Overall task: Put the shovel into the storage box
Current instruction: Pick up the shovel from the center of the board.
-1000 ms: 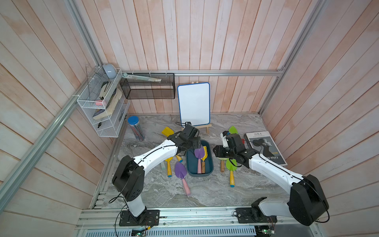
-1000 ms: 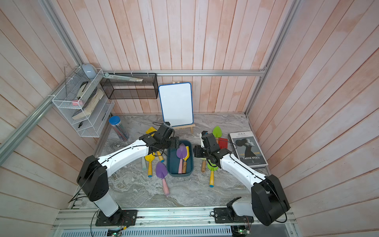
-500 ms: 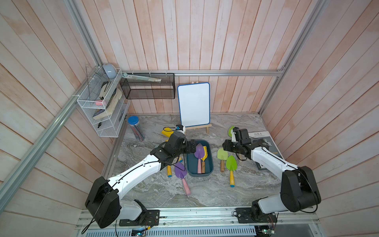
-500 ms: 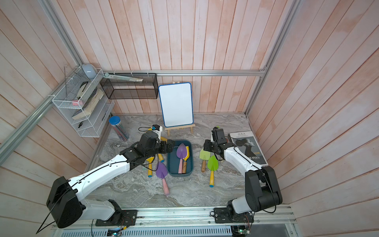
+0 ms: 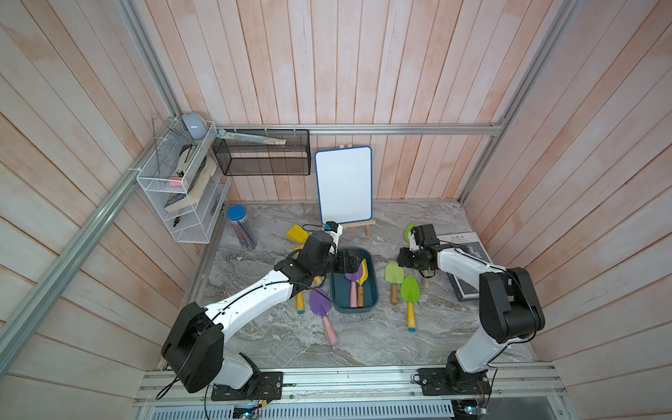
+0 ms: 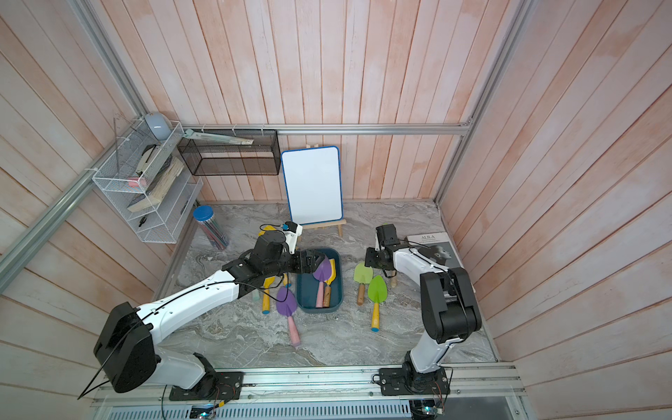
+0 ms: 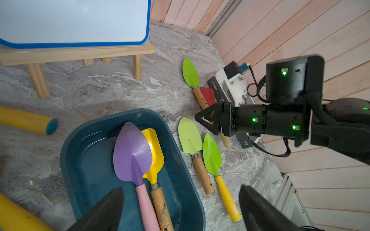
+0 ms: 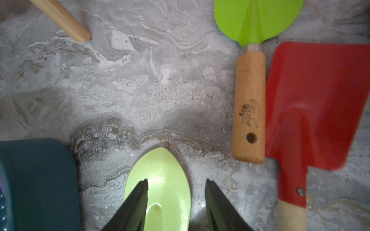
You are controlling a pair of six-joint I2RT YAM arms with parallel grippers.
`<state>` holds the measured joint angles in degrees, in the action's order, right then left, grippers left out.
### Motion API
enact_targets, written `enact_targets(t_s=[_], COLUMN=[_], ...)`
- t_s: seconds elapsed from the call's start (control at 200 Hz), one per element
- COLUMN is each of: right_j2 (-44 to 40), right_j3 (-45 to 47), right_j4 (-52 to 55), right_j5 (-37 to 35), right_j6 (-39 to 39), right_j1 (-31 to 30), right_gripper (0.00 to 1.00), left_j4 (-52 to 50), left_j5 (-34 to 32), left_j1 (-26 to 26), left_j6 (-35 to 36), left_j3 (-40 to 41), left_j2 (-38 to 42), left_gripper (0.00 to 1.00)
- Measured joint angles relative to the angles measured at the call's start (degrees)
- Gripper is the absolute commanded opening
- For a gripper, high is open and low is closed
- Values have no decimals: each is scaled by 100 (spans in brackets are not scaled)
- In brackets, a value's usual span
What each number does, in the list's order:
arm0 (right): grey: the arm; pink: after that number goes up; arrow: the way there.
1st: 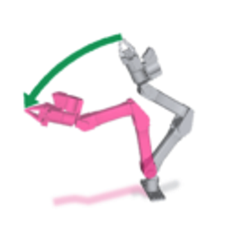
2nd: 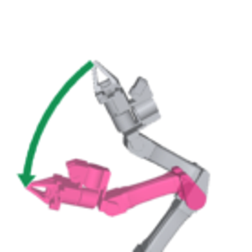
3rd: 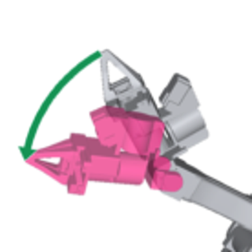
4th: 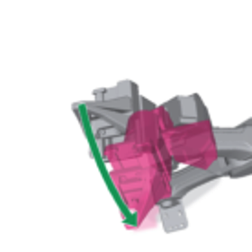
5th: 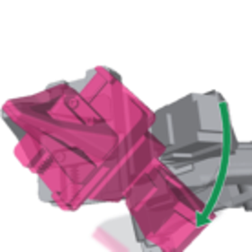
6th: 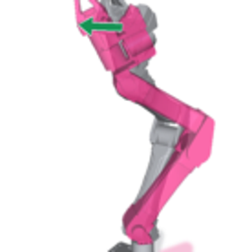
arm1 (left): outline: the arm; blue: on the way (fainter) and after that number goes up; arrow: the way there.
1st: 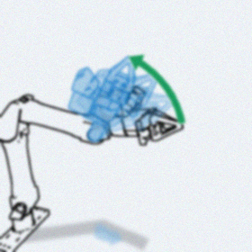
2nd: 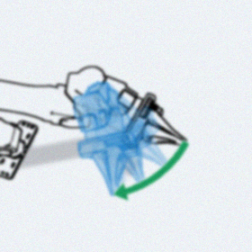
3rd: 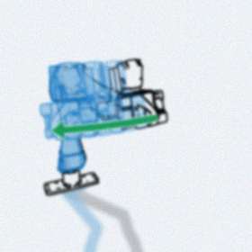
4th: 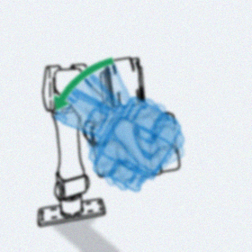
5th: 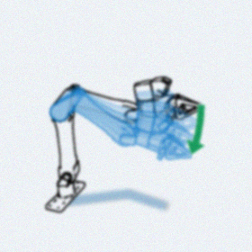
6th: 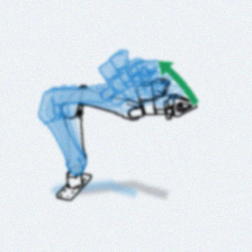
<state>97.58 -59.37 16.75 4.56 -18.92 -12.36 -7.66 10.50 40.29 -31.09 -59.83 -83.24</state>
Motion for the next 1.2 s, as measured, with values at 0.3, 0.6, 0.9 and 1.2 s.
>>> enact_targets(t_s=[0.3, 0.6, 0.9, 1.2], right_j2=[470, 820, 767, 909], right_j3=[-452, -560, -1064, -1851], right_j4=[118, 275, 435, 754], right_j5=[0, -22, -26, -197], right_j6=[186, 225, 278, 610], right_j1=[280, 382, 382, 538], right_gripper=[51, 50, 50, 50], left_j4=[105, 85, 81, 83], left_j5=[278, 321, 321, 402], left_j1=[0, -22, -52, -52], left_j6=[0, 7, 31, 26], left_j3=[-232, -315, -382, -382], left_j2=[-304, -452, -455, -472], left_gripper=[95, 95, 95, 95])
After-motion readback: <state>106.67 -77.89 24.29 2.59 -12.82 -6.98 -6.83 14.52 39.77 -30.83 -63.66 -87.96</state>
